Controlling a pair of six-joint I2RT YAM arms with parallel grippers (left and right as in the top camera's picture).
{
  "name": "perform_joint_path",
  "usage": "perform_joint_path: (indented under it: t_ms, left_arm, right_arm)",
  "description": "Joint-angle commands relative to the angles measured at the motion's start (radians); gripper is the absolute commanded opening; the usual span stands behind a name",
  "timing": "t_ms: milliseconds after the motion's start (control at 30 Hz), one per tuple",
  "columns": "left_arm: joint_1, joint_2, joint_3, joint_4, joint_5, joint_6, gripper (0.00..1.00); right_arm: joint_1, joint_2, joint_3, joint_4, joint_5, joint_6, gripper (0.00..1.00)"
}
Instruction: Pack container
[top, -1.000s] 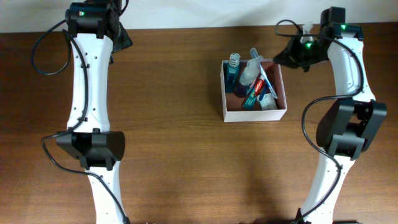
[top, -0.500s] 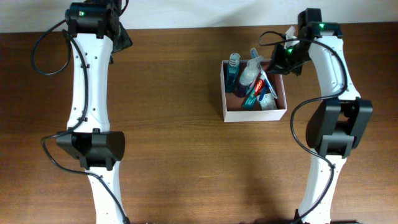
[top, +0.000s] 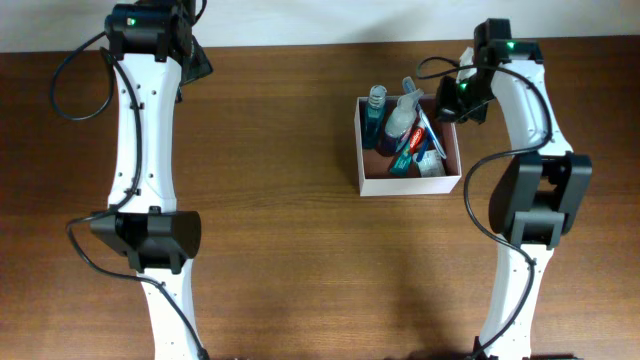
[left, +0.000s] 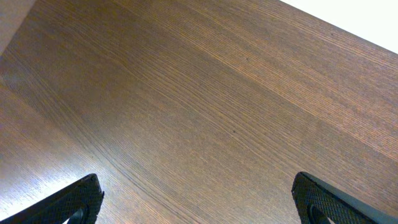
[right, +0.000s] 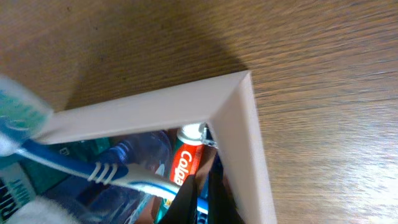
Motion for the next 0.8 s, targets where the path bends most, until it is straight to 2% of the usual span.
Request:
perform_joint_path:
  t_ms: [0,167,400,767]
  left_arm:
    - [0.002,0.011,-0.002,-0.001,-0.014,-0.012,0.99]
    - [0.002,0.011,-0.002,-0.002,-0.014,-0.013,0.99]
    - [0.002,0.011,-0.002,-0.002,-0.014,-0.012,0.99]
    - [0.002,0.011,-0.002,-0.001,-0.014,-0.012,0.99]
  right_arm:
    - [0.01,0.031,0.013,0.011,0.026,-0.01,0.04]
    - [0.01,0.032,0.013,0.019,0.013,-0.01,0.04]
    - [0.008,0.032,0.013,-0.058,-0.01,-0.014,0.04]
    - [-0.014,0.024,0.033,-0.188,-0.152,-0.025,0.04]
